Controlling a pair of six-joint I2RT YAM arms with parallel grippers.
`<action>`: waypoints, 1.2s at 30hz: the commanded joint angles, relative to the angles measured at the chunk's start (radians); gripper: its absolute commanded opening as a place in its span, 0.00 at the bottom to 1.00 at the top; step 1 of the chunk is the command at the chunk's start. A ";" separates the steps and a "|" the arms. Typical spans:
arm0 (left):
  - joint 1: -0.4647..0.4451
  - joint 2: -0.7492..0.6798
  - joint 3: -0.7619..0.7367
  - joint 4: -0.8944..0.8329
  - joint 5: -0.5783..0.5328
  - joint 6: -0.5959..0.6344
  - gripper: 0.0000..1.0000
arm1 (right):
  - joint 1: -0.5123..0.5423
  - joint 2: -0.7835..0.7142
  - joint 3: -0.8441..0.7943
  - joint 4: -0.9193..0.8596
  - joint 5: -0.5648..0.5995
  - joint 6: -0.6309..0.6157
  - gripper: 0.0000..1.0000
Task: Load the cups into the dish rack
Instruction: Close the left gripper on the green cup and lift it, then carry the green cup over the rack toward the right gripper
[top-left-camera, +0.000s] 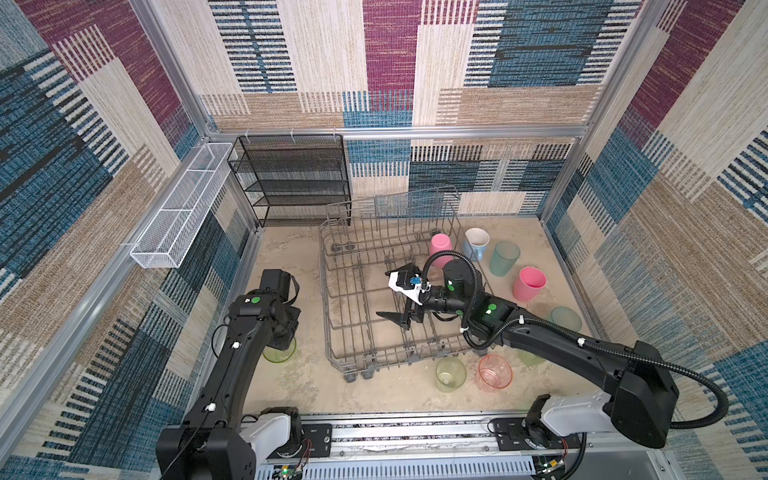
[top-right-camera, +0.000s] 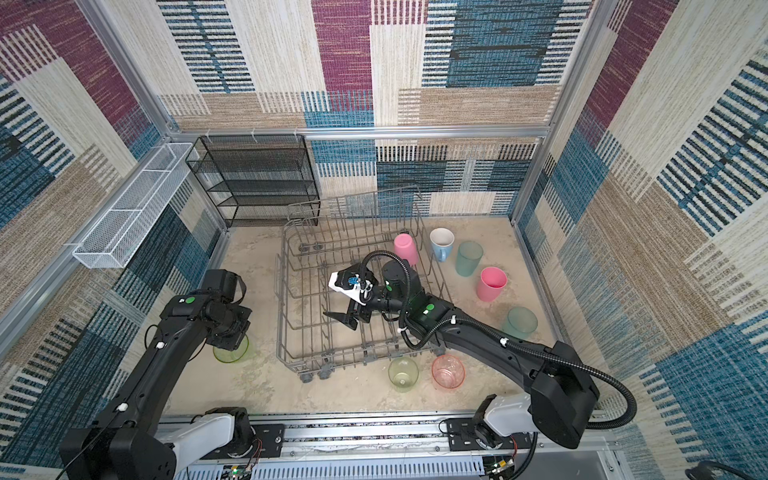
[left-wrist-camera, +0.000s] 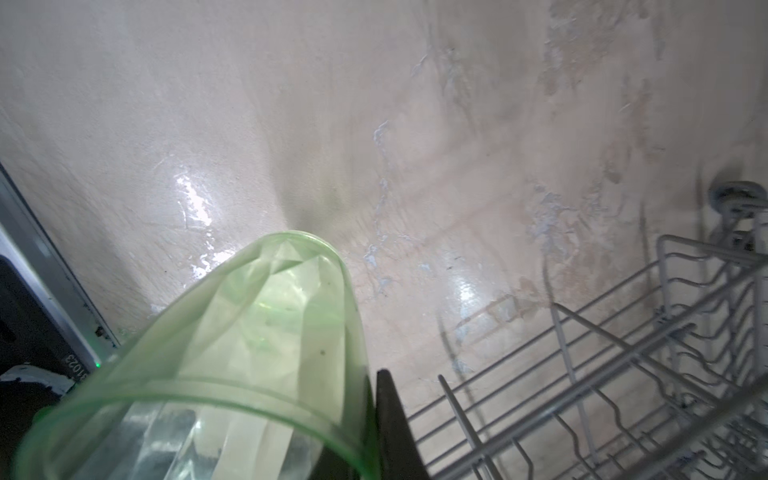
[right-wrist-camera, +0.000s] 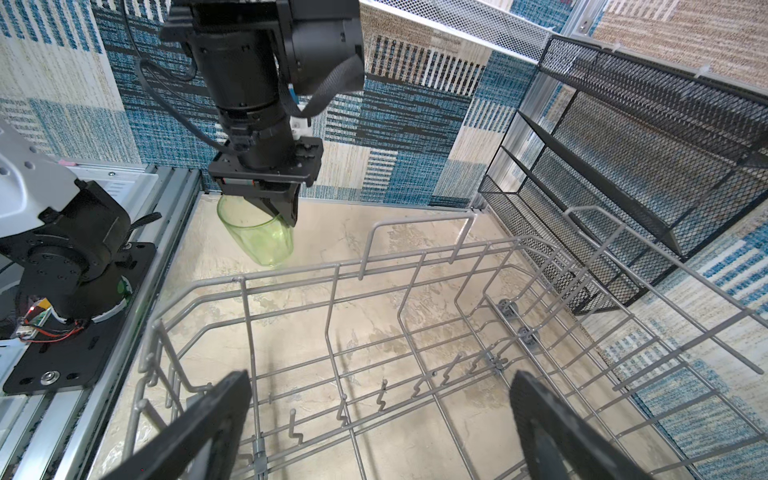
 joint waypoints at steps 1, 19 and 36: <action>0.002 -0.018 0.047 -0.022 -0.057 0.026 0.01 | 0.003 0.006 0.012 0.002 -0.012 0.009 1.00; -0.024 0.120 0.346 0.148 0.045 0.080 0.00 | 0.003 0.081 0.064 -0.024 0.009 0.053 1.00; -0.118 0.105 0.420 0.439 0.138 0.203 0.00 | -0.022 0.175 0.165 0.061 0.238 0.264 1.00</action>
